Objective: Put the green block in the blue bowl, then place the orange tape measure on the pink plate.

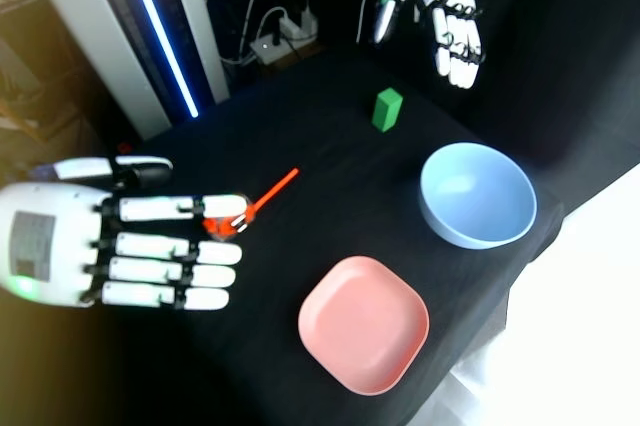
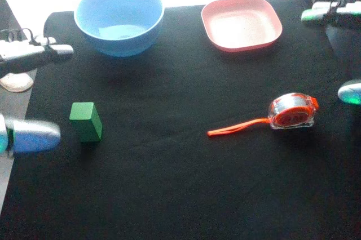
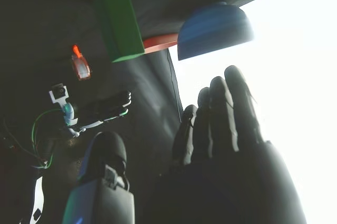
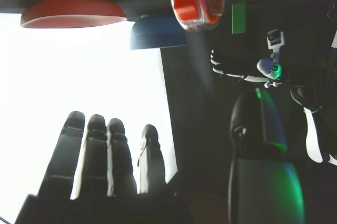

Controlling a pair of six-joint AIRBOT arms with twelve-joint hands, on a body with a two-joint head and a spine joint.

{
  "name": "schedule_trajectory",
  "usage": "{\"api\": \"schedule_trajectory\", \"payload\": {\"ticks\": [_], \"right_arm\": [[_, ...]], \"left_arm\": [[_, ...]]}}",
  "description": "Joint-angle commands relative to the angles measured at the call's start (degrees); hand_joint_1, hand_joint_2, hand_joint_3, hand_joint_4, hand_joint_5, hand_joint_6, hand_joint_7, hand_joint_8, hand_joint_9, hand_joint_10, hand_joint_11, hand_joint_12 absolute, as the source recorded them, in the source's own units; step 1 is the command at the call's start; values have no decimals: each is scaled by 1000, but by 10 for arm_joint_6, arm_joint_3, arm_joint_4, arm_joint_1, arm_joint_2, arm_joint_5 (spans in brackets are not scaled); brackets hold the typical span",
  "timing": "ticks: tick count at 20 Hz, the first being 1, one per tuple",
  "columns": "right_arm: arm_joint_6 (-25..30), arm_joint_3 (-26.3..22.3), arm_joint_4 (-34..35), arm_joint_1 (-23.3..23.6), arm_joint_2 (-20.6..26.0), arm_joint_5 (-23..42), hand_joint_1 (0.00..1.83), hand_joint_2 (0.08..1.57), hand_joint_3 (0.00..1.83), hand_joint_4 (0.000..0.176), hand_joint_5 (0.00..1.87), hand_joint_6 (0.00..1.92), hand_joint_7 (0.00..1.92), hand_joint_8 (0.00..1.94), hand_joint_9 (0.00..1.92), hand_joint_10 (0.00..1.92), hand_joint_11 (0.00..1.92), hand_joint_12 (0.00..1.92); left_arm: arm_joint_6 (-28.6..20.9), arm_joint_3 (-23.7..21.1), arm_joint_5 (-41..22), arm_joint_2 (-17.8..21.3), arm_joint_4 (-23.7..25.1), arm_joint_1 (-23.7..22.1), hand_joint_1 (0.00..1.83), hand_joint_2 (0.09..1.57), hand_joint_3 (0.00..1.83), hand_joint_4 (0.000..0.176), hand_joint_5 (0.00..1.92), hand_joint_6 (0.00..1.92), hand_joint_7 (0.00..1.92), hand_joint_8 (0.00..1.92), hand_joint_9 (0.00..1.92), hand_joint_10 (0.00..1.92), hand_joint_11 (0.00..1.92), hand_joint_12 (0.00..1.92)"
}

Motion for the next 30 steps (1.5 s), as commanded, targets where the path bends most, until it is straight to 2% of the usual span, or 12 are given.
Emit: {"api": "schedule_trajectory", "payload": {"ticks": [1,5,6,9,15,16,20,22,23,24,26,30], "right_arm": [[4,2,25,5,1,61,863,1054,4,105,353,0,221,1,292,5,6,1019],[7,3,21,5,0,59,937,1043,0,100,379,1,239,1,338,8,66,1022],[7,3,20,5,0,59,940,1038,0,100,387,2,254,5,371,17,106,1027],[7,3,20,5,0,58,936,1048,3,94,389,2,243,0,320,0,42,1002],[8,3,18,5,-2,58,934,1100,11,83,414,5,258,1,340,0,21,1106],[9,3,18,5,-3,58,939,1112,14,70,426,8,266,3,345,2,22,1106],[11,3,18,5,-3,58,970,1144,3,55,438,0,280,0,396,7,100,1052],[11,3,18,5,-4,58,947,1175,2,56,444,0,277,0,394,2,133,999],[11,3,18,5,-4,58,894,1193,5,62,448,1,285,2,390,0,126,972],[11,3,18,5,-4,58,894,1193,5,62,448,1,285,2,390,0,126,972],[12,3,18,5,-5,58,933,1190,2,44,453,2,290,3,396,3,139,974],[13,3,18,5,-5,58,949,1176,0,45,456,1,291,1,399,4,156,978]], "left_arm": [[-4,5,-56,-3,-2,-11,658,954,1,70,294,5,168,7,150,16,0,547],[-8,25,1,-29,43,-60,739,911,0,83,336,4,243,6,212,11,0,563],[-8,34,33,-40,59,-79,766,891,0,115,352,5,279,9,243,13,0,618],[-8,53,87,-59,87,-116,812,872,0,62,484,9,538,18,449,27,0,845],[-8,70,123,-71,102,-145,888,913,0,40,752,11,912,21,769,91,0,1259],[-8,73,123,-72,102,-148,915,914,0,6,800,17,936,21,792,102,0,1338],[-7,78,124,-81,102,-157,905,965,6,18,789,0,936,1,763,63,0,1153],[-7,79,127,-83,102,-160,963,996,5,0,854,9,1028,18,896,138,60,1486],[-7,79,128,-85,102,-161,1230,1054,4,0,1000,543,1167,657,1040,294,425,1469],[-6,79,128,-85,102,-161,1230,1054,4,0,1000,543,1167,657,1040,294,425,1469],[-6,80,129,-86,102,-162,1268,1100,6,0,1068,556,998,1197,1003,850,721,1541],[-6,80,123,-79,102,-170,1276,1085,0,0,1192,356,995,1215,918,1196,686,1690]]}}
